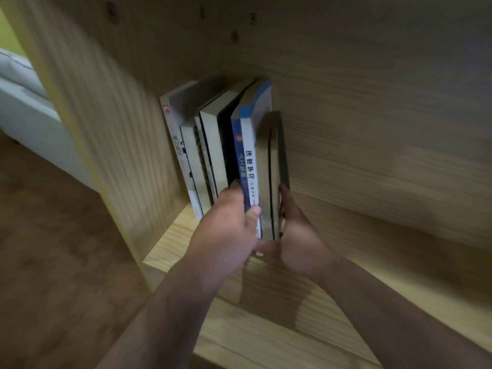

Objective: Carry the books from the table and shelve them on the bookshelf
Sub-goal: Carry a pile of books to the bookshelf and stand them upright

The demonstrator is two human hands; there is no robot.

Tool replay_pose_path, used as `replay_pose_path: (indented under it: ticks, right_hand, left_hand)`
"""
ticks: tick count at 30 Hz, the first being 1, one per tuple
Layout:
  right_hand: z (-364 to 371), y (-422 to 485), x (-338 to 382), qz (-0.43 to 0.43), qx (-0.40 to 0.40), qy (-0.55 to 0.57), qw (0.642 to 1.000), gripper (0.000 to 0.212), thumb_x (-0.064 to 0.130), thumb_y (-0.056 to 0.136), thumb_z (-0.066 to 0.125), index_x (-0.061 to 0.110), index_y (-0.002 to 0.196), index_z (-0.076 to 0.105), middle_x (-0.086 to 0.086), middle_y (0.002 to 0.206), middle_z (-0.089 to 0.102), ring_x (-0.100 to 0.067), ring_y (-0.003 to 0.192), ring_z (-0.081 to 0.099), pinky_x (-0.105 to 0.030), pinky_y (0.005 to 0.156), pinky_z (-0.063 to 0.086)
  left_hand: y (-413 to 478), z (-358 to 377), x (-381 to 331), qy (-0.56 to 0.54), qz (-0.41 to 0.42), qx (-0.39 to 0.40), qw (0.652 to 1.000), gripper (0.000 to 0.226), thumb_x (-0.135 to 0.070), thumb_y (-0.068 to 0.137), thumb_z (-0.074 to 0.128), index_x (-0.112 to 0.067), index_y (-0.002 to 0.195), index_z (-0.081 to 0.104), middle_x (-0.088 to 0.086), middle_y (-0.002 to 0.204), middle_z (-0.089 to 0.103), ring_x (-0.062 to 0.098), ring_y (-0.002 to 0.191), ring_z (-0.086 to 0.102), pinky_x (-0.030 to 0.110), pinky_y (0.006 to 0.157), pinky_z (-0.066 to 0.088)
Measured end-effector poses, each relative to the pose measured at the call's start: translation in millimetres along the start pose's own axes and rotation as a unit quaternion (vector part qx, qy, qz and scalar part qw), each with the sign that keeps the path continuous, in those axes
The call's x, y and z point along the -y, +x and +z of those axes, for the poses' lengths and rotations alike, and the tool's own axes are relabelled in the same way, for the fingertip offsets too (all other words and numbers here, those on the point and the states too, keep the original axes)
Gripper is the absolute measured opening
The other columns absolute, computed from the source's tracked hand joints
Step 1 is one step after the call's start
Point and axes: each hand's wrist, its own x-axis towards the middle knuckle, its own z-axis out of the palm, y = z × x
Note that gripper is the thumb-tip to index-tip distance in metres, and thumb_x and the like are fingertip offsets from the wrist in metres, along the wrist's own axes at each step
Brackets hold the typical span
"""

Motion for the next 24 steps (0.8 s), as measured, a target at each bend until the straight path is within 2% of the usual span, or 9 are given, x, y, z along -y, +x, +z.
replay_pose_path:
  ticks: [2,4,5,8,10,12,18,22,24]
  right_hand:
    - [9.1,9.1,5.0,0.005,-0.019,0.032,0.999,0.094,0.016,0.072,0.089,0.035,0.147,0.035,-0.001,0.142,0.056,-0.001,0.110,0.067,-0.025,0.081,0.061]
    - [19.4,20.2,2.7,0.020,-0.052,0.011,0.998,0.109,0.034,0.065,0.086,0.027,0.156,0.027,0.000,0.146,0.053,-0.011,0.121,0.064,-0.038,0.092,0.060]
    - [23.0,24.8,2.3,0.025,-0.056,-0.005,0.998,0.115,0.042,0.062,0.083,0.028,0.159,0.022,0.003,0.149,0.051,-0.013,0.127,0.060,-0.041,0.100,0.056]
    - [24.5,31.7,12.3,0.041,-0.034,-0.049,0.997,0.128,0.042,0.068,0.087,0.031,0.162,0.001,0.016,0.159,0.032,-0.004,0.138,0.043,-0.026,0.110,0.042]
    - [24.2,33.6,9.7,0.062,-0.030,-0.084,0.994,0.137,0.044,0.068,0.089,0.036,0.160,-0.012,0.010,0.167,0.022,-0.010,0.144,0.041,-0.030,0.113,0.041]
    - [27.3,34.2,8.6,0.061,-0.041,-0.090,0.993,0.137,0.049,0.063,0.087,0.039,0.159,-0.011,0.007,0.167,0.024,-0.015,0.143,0.044,-0.037,0.113,0.045]
    - [32.8,37.4,2.4,0.055,-0.072,-0.075,0.993,0.139,0.055,0.053,0.086,0.042,0.159,-0.004,0.006,0.161,0.032,-0.016,0.142,0.045,-0.040,0.112,0.047]
    - [26.2,33.1,8.3,0.075,-0.055,-0.075,0.993,0.133,0.047,0.057,0.091,0.042,0.159,0.006,0.018,0.156,0.033,-0.007,0.136,0.047,-0.032,0.112,0.044]
    - [21.2,27.5,12.6,0.075,-0.053,-0.069,0.993,0.112,0.051,0.064,0.085,0.041,0.155,0.021,0.018,0.151,0.042,-0.005,0.132,0.050,-0.031,0.112,0.044]
  left_hand:
    - [1.7,-2.6,1.5,0.054,0.027,-0.051,0.997,0.043,-0.035,0.097,0.056,-0.024,0.137,0.048,-0.003,0.112,0.048,0.022,0.103,0.059,0.036,0.085,0.050]
    - [-0.1,1.0,4.5,0.058,0.043,-0.118,0.990,0.052,-0.033,0.089,0.070,-0.018,0.136,0.054,0.000,0.111,0.046,0.025,0.101,0.059,0.037,0.084,0.052]
    - [-1.0,3.9,7.5,0.032,0.034,-0.154,0.987,0.058,-0.030,0.083,0.077,-0.016,0.135,0.055,-0.001,0.112,0.044,0.024,0.103,0.058,0.038,0.087,0.052]
    - [0.7,6.0,20.3,-0.125,-0.060,-0.250,0.958,0.081,-0.028,0.076,0.085,-0.012,0.143,0.042,0.001,0.140,0.037,0.021,0.130,0.046,0.032,0.109,0.039]
    - [6.7,3.3,31.3,-0.208,-0.088,-0.229,0.947,0.090,-0.039,0.080,0.077,-0.016,0.153,0.028,0.001,0.157,0.031,0.015,0.144,0.034,0.035,0.120,0.029]
    - [12.8,2.6,42.8,-0.199,-0.068,-0.197,0.958,0.090,-0.046,0.083,0.068,-0.020,0.157,0.023,-0.001,0.160,0.032,0.012,0.148,0.029,0.039,0.123,0.026]
    - [8.6,1.9,51.0,-0.175,-0.074,-0.157,0.969,0.090,-0.036,0.094,0.064,-0.028,0.161,0.005,-0.007,0.166,0.013,0.006,0.152,0.015,0.029,0.124,0.017]
    - [0.7,-4.0,52.9,-0.170,-0.084,-0.145,0.971,0.083,-0.033,0.095,0.063,-0.027,0.160,0.012,-0.007,0.163,0.017,0.008,0.150,0.021,0.031,0.122,0.022]
    - [-6.0,-10.6,53.7,-0.163,-0.091,-0.146,0.971,0.075,-0.030,0.095,0.063,-0.022,0.158,0.023,-0.010,0.156,0.025,0.010,0.145,0.030,0.033,0.120,0.027]
